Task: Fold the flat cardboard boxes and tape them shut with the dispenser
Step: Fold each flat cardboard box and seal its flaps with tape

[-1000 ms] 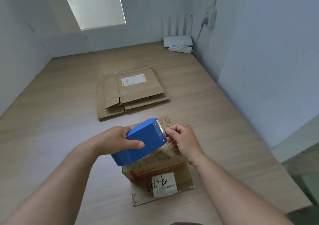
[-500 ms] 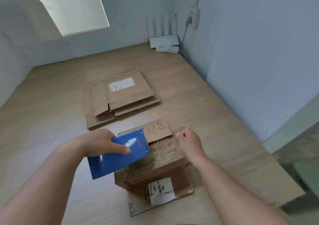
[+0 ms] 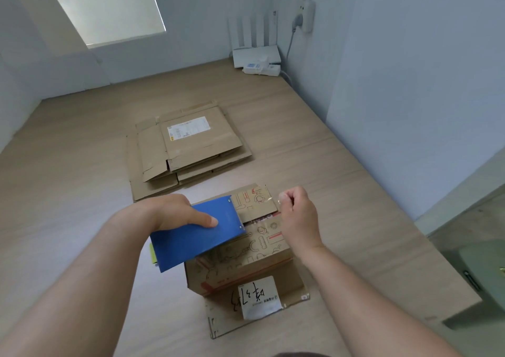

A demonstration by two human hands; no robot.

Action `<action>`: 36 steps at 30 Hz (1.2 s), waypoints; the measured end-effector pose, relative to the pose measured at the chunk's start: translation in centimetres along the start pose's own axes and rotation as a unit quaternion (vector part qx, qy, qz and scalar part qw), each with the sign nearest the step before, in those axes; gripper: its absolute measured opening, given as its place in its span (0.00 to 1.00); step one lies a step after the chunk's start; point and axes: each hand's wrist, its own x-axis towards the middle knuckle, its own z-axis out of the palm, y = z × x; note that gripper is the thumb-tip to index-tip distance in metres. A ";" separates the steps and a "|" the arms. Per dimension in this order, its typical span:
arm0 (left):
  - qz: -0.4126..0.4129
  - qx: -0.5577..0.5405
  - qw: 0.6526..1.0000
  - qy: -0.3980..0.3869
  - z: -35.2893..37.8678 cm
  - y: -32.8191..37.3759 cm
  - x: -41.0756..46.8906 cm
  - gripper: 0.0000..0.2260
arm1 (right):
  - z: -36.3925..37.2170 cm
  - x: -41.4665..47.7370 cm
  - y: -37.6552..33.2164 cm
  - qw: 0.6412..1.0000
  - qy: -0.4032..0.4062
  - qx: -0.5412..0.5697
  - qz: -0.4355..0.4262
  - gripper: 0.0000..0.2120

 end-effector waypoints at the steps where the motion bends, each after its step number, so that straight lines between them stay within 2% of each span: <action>1: 0.000 0.004 1.000 0.000 0.0 0.2 0.0 0.23 | 0.3 0.2 0.1 0.999 0.001 0.026 0.046 0.09; 3: 0.003 0.001 1.000 0.002 0.0 0.5 0.2 0.23 | 0.7 0.5 0.2 0.991 0.004 0.062 0.122 0.09; 5: 0.005 -0.015 1.000 -0.001 0.0 0.8 0.4 0.23 | 0.7 0.8 0.3 0.988 0.002 0.069 0.140 0.09; 8: 0.001 -0.030 1.000 -0.009 -0.2 0.9 0.5 0.22 | 0.5 0.6 0.4 0.994 -0.030 0.063 0.082 0.09; 12: 0.014 -0.006 1.000 -0.009 -0.4 0.9 0.1 0.23 | 0.3 0.5 0.6 0.990 -0.089 -0.107 -0.007 0.11; 14: 0.021 0.009 1.000 -0.003 -0.6 0.9 -0.2 0.24 | 0.0 0.8 0.7 0.980 -0.099 -0.170 -0.018 0.11; 16: 0.027 -0.001 1.000 0.009 -0.8 0.8 -0.5 0.25 | -0.5 1.0 0.8 0.979 -0.094 -0.180 -0.010 0.10; 21: 0.024 0.005 0.999 0.027 -0.4 0.5 0.0 0.24 | 0.3 0.6 0.2 0.995 -0.056 -0.033 0.070 0.10; 24: 0.012 -0.013 0.999 0.032 -0.1 0.1 0.2 0.23 | 0.5 0.5 0.3 0.994 -0.047 -0.007 0.097 0.10; 30: 0.002 -0.026 0.999 0.030 0.2 0.4 0.3 0.24 | -0.7 0.7 -0.1 0.962 -0.055 0.186 0.190 0.08; 36: 0.009 0.005 1.000 0.018 0.1 1.1 0.3 0.22 | -0.9 1.2 0.7 0.969 -0.047 0.110 0.215 0.09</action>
